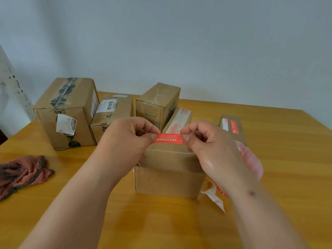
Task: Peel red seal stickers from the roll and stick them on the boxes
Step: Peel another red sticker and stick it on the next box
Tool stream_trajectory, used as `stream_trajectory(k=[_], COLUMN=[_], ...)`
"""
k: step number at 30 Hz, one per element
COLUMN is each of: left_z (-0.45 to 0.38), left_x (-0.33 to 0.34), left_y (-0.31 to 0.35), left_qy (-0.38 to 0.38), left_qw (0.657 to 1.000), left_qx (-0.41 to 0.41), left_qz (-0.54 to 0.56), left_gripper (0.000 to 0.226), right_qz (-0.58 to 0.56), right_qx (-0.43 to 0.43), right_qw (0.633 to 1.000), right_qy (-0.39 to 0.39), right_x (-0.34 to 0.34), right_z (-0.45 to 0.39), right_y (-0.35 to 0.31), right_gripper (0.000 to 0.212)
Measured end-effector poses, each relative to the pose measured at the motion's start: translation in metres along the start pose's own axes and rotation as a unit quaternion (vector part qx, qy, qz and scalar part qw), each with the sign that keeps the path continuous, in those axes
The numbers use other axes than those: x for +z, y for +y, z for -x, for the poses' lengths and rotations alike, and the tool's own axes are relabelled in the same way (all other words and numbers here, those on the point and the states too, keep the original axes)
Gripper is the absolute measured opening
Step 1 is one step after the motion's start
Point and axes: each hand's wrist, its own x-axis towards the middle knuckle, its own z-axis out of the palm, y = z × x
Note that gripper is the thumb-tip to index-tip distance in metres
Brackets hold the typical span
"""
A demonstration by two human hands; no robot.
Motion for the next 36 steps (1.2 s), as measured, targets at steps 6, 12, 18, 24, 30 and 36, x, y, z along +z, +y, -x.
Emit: stream_trajectory(k=[6,12,18,24,30,36], left_z=[-0.005,-0.011,-0.012,-0.013,-0.013,-0.011], left_x=[0.003,0.011,0.015,0.020,0.021,0.023], left_y=[-0.002,-0.002,-0.002,-0.004,-0.004,-0.002], left_qy=[-0.059,-0.037,-0.014,-0.007,-0.006,-0.004], left_qw=[0.993,0.984,0.974,0.966,0.965,0.963], left_qx=[0.016,0.013,0.020,0.023,0.022,0.021], left_qz=[-0.102,-0.174,-0.224,-0.259,-0.260,-0.269], left_gripper=[0.033,0.013,0.013,0.012,0.011,0.010], right_qz=[0.080,0.156,0.220,0.250,0.268,0.290], right_qx=[0.018,0.017,-0.002,-0.020,-0.033,-0.038], right_qw=[0.996,0.987,0.975,0.968,0.962,0.956], right_qy=[-0.015,0.014,0.028,0.025,0.025,0.025], right_x=[0.008,0.013,0.015,0.018,0.019,0.021], right_z=[0.003,0.002,-0.001,-0.003,-0.005,-0.004], right_y=[0.006,0.004,0.005,0.006,0.008,0.008], right_gripper=[0.015,0.013,0.010,0.012,0.012,0.009])
